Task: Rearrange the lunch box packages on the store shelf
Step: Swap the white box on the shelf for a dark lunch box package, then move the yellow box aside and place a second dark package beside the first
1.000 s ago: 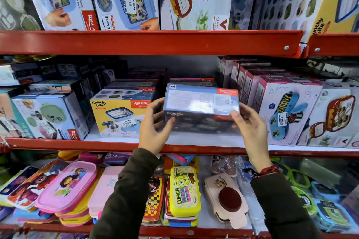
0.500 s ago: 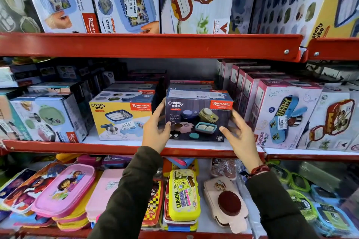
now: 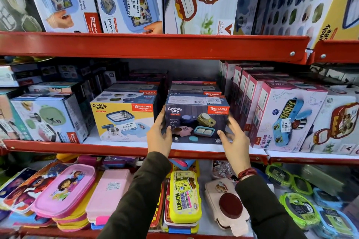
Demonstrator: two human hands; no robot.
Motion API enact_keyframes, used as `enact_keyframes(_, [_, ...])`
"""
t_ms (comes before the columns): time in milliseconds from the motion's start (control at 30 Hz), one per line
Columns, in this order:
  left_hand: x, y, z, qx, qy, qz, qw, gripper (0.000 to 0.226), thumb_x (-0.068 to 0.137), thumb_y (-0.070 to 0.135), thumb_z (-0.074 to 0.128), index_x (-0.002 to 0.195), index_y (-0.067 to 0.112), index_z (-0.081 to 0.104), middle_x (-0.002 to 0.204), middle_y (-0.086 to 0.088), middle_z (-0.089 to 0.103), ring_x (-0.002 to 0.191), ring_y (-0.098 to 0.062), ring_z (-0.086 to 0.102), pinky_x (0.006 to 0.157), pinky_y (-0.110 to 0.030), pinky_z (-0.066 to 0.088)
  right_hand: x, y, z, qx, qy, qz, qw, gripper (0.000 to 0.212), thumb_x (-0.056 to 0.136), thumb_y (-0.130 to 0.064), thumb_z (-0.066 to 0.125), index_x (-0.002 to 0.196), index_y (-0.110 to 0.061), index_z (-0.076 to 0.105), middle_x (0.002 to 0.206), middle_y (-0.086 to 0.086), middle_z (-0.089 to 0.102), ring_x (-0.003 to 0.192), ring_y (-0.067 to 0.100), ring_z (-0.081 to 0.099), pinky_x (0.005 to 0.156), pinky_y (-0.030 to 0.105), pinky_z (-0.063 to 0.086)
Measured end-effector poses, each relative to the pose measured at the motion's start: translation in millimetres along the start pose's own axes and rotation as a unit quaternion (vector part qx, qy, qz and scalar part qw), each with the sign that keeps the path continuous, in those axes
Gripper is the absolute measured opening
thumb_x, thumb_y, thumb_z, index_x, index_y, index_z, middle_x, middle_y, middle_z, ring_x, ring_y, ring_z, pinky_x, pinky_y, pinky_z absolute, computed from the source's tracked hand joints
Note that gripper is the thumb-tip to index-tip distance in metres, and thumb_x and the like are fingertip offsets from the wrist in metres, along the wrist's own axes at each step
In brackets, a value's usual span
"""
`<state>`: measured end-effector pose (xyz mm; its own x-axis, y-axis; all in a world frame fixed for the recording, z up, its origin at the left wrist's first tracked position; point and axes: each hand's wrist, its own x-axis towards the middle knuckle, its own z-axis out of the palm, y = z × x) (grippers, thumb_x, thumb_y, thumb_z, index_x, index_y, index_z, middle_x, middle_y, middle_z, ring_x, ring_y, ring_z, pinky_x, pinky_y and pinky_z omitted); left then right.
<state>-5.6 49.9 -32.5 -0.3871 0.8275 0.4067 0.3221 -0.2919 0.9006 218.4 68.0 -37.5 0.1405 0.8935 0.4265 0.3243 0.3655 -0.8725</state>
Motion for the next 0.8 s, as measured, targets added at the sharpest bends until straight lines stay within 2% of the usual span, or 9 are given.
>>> enact_keyframes(33, [0,0,1,0.010,0.002,0.001,1.000,0.071,0.096,-0.007,0.055,0.154,0.032,0.040,0.129,0.009,0.061,0.124,-0.011,0.058,0.099,-0.009,0.044,0,0,0,-0.003,0.002,-0.002,1.000,0.062,0.096,-0.006,0.068,0.153,-0.019,0.046,0.151,0.009,0.057,0.134,0.010,0.053,0.101,0.016,0.047])
enact_keyframes(100, [1,1,3,0.025,0.010,0.001,1.000,0.071,0.096,-0.005,0.054,0.155,0.031,0.038,0.132,0.001,0.064,0.120,-0.010,0.057,0.107,-0.023,0.043,-1,-1,1,-0.005,0.004,-0.004,1.000,0.063,0.097,-0.006,0.067,0.154,-0.020,0.045,0.152,0.010,0.057,0.134,0.013,0.054,0.105,0.024,0.050])
enact_keyframes(167, [-2,2,3,0.027,0.016,0.000,1.000,0.071,0.097,-0.004,0.054,0.156,0.030,0.036,0.137,-0.003,0.064,0.118,-0.008,0.055,0.108,-0.026,0.043,-3,-1,2,-0.003,0.005,-0.004,1.000,0.063,0.097,-0.006,0.066,0.154,-0.020,0.044,0.152,0.010,0.056,0.137,0.020,0.056,0.107,0.029,0.052])
enact_keyframes(267, [-13,2,-2,0.001,0.022,-0.002,1.000,0.071,0.098,-0.002,0.054,0.157,0.032,0.033,0.132,0.008,0.061,0.116,0.011,0.057,0.103,-0.009,0.042,-14,-3,0,0.017,0.047,-0.013,0.999,0.061,0.096,-0.007,0.070,0.152,-0.021,0.049,0.147,0.005,0.059,0.128,0.019,0.061,0.090,0.009,0.053])
enact_keyframes(367, [-26,0,-13,-0.023,0.041,0.016,0.999,0.061,0.099,0.006,0.058,0.149,0.037,0.041,0.126,0.013,0.063,0.109,0.024,0.056,0.092,0.001,0.044,-31,-10,2,0.007,0.114,-0.068,0.991,0.049,0.094,-0.012,0.072,0.140,-0.024,0.059,0.132,0.002,0.065,0.109,0.015,0.065,0.086,0.020,0.058])
enact_keyframes(467, [-34,1,-33,-0.015,0.057,0.062,0.996,0.050,0.099,0.013,0.062,0.139,0.039,0.049,0.123,0.020,0.065,0.117,0.010,0.060,0.096,-0.008,0.048,-45,-26,22,0.000,0.105,-0.106,0.989,0.039,0.093,-0.012,0.073,0.129,-0.025,0.066,0.119,0.001,0.070,0.097,0.011,0.069,0.084,0.021,0.057])
enact_keyframes(533, [-34,1,-48,-0.007,0.077,0.089,0.993,0.044,0.099,0.016,0.062,0.137,0.036,0.052,0.126,0.016,0.066,0.122,-0.003,0.062,0.100,-0.020,0.051,-52,-41,42,0.011,0.066,-0.113,0.991,0.036,0.093,-0.011,0.072,0.126,-0.024,0.068,0.114,0.000,0.073,0.094,0.008,0.071,0.083,0.018,0.057])
enact_keyframes(667, [-22,-5,-89,0.011,0.136,0.140,0.981,0.035,0.100,0.018,0.059,0.132,0.032,0.056,0.131,0.010,0.063,0.119,-0.015,0.062,0.097,-0.032,0.053,-64,-69,94,0.028,-0.026,-0.094,0.995,0.036,0.097,-0.014,0.068,0.132,-0.021,0.067,0.118,-0.002,0.075,0.104,-0.001,0.071,0.091,0.015,0.056])
enact_keyframes(800, [-3,-22,-133,0.040,0.170,0.136,0.975,0.028,0.101,0.013,0.058,0.128,0.021,0.060,0.124,0.002,0.062,0.110,-0.020,0.062,0.094,-0.044,0.055,-67,-83,136,-0.029,-0.121,-0.038,0.992,0.044,0.101,-0.023,0.063,0.145,-0.018,0.058,0.141,0.007,0.067,0.129,0.018,0.065,0.112,0.038,0.052])
